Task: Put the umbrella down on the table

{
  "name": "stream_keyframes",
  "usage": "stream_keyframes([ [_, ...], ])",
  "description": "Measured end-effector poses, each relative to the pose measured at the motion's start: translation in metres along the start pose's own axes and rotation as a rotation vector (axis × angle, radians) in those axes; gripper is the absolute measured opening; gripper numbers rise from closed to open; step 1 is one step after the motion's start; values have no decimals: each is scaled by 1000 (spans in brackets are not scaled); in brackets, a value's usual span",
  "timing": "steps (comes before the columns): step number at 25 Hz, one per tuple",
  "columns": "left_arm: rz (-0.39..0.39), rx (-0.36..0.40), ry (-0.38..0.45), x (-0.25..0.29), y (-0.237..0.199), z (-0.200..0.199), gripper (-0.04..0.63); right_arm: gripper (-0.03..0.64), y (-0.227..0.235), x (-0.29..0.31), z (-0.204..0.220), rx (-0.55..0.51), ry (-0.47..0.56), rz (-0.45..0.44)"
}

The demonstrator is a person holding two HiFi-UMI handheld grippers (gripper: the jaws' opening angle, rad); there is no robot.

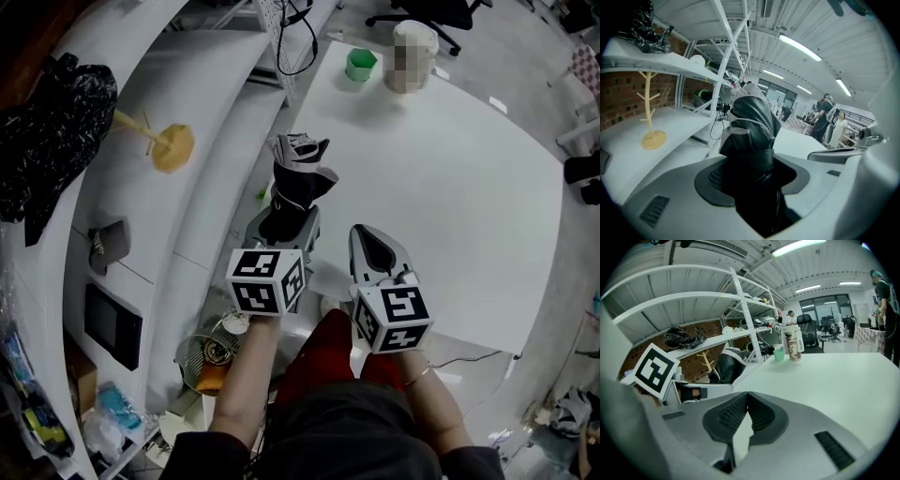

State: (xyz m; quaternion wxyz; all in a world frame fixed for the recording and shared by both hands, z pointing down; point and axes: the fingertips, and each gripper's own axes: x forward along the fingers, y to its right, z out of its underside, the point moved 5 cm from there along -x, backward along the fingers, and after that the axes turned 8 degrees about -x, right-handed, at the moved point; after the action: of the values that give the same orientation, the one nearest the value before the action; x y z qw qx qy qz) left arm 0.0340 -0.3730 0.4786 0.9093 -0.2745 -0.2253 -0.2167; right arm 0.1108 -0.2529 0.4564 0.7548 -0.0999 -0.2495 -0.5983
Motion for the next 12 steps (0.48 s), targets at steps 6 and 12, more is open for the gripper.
stream_keyframes([
  [6,9,10,-30,17,2,6,225,18,5,11,8,3,-23,6],
  [12,9,36,-60,28,2,6,227,18,5,18,13,5,-39,5],
])
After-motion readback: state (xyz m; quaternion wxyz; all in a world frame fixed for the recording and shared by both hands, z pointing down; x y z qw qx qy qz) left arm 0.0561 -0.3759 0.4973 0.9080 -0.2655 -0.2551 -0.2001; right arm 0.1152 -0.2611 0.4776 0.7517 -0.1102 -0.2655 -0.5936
